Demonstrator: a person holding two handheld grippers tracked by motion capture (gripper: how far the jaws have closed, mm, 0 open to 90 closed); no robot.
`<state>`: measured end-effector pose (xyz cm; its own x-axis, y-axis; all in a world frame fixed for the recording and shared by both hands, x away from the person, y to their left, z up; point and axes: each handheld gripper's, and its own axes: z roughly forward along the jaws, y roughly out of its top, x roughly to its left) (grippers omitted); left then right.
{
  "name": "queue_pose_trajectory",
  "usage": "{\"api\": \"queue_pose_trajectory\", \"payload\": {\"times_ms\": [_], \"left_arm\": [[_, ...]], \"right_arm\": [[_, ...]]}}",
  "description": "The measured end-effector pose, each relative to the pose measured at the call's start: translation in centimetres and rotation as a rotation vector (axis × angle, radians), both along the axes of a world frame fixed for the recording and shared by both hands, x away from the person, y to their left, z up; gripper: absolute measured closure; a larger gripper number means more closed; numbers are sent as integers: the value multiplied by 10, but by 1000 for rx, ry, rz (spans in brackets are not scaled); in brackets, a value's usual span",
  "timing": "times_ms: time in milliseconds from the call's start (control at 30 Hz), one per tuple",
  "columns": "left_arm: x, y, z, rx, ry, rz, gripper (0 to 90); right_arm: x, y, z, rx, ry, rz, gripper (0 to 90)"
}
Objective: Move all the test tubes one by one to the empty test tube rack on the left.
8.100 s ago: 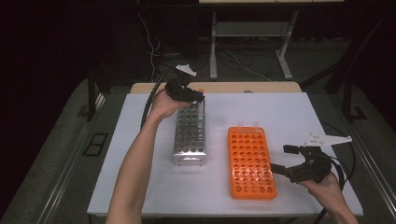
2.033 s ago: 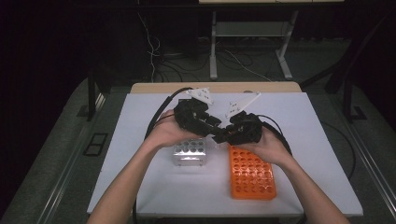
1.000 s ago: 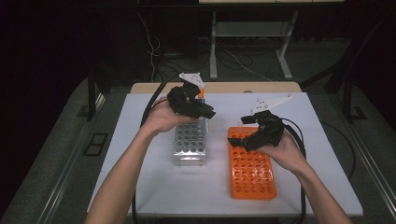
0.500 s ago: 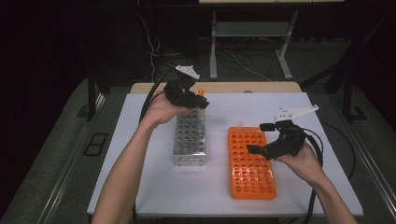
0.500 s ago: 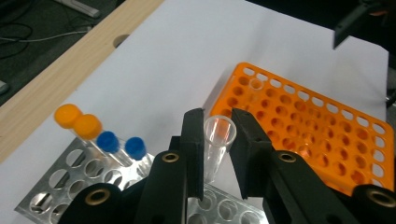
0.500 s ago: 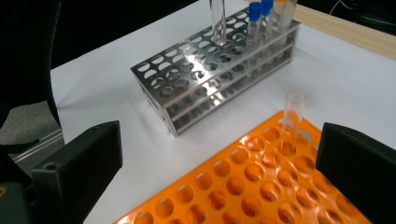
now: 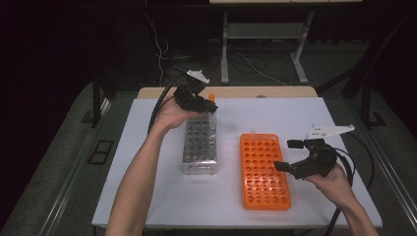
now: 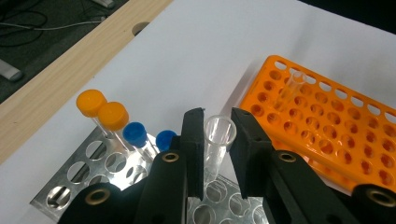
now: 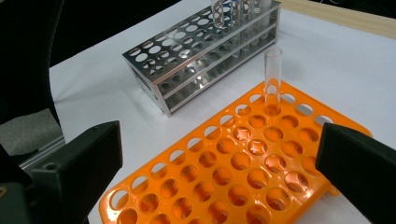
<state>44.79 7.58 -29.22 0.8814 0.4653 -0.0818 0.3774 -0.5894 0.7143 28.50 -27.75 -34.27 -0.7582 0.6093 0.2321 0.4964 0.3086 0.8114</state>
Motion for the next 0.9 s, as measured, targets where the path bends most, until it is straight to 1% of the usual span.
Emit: {"api": "queue_pose_trajectory", "payload": {"times_ms": [167,233,300,467,667,800,900], "left_arm": [[4,2,-11,9,5,15,750],[5,3,-13,5,3,22,751],[6,4,-16,10,5,28,750],[8,6,-27,18,23,32,751],[9,4,-41,21,41,29,749],[9,4,-42,17,43,37,742],[8,4,-40,-11,65,32,670]], "right_arm": [[-4,-7,-5,8,1,-12,2],[-6,-10,-7,7,-1,-18,3],[-7,-13,-9,11,1,-24,3],[-9,-16,-14,17,7,-33,2],[-9,-18,-19,13,13,-37,3],[-9,-18,-20,13,13,-38,3],[-8,-19,-21,14,14,-37,3]]}}
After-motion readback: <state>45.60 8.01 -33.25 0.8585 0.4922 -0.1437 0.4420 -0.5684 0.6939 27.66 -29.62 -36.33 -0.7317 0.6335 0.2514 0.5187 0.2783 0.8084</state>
